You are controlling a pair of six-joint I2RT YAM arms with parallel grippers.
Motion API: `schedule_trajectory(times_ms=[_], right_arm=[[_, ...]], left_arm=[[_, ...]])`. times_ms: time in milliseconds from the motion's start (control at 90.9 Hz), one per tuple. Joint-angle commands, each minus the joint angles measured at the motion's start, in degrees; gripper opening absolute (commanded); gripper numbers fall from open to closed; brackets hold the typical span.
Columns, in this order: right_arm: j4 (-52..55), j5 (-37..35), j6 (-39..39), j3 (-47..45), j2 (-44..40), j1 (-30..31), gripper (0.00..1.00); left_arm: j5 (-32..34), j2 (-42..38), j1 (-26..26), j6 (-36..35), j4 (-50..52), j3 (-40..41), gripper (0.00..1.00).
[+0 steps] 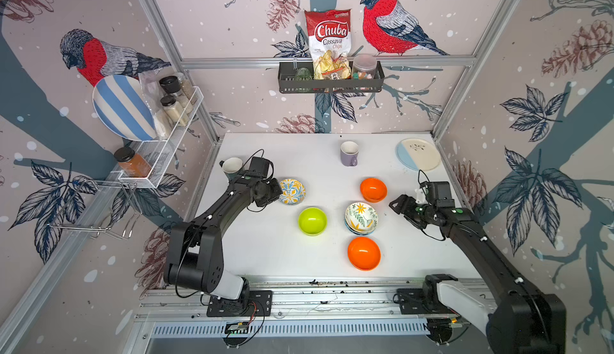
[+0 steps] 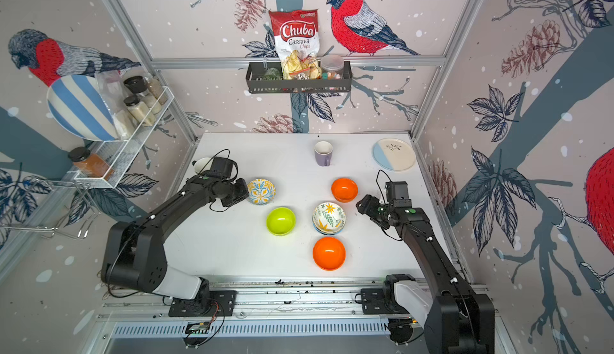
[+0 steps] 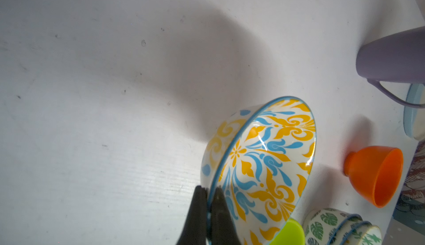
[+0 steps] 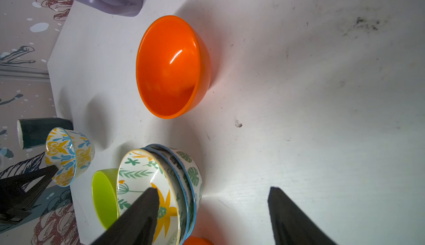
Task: Stack the bowls
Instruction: Pick up the bowl from the center of the board.
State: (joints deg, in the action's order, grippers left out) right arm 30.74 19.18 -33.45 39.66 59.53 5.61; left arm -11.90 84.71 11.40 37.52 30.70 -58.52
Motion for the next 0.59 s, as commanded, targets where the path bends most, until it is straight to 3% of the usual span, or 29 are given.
schedule_trajectory(times_ms=[0,132,341,583], right_arm=[[1.71,0.98,0.09,2.03,-0.07,0.64,0.73],[4.2,-2.55,1.2,5.22,-0.38,6.57,0.71],[10.05,-3.94,1.18,14.2,3.43,18.96,0.7],[9.21,0.21,-2.93,20.84,8.28,30.88,0.63]], left_arm=[[-5.77,-3.46,0.39,0.25,3.31,0.54,0.0],[-10.19,-7.46,1.47,-1.35,8.03,0.47,0.0],[-11.64,-13.18,5.98,-3.89,14.17,-0.6,0.0],[-11.95,-15.01,15.14,-3.01,13.92,-1.08,0.0]])
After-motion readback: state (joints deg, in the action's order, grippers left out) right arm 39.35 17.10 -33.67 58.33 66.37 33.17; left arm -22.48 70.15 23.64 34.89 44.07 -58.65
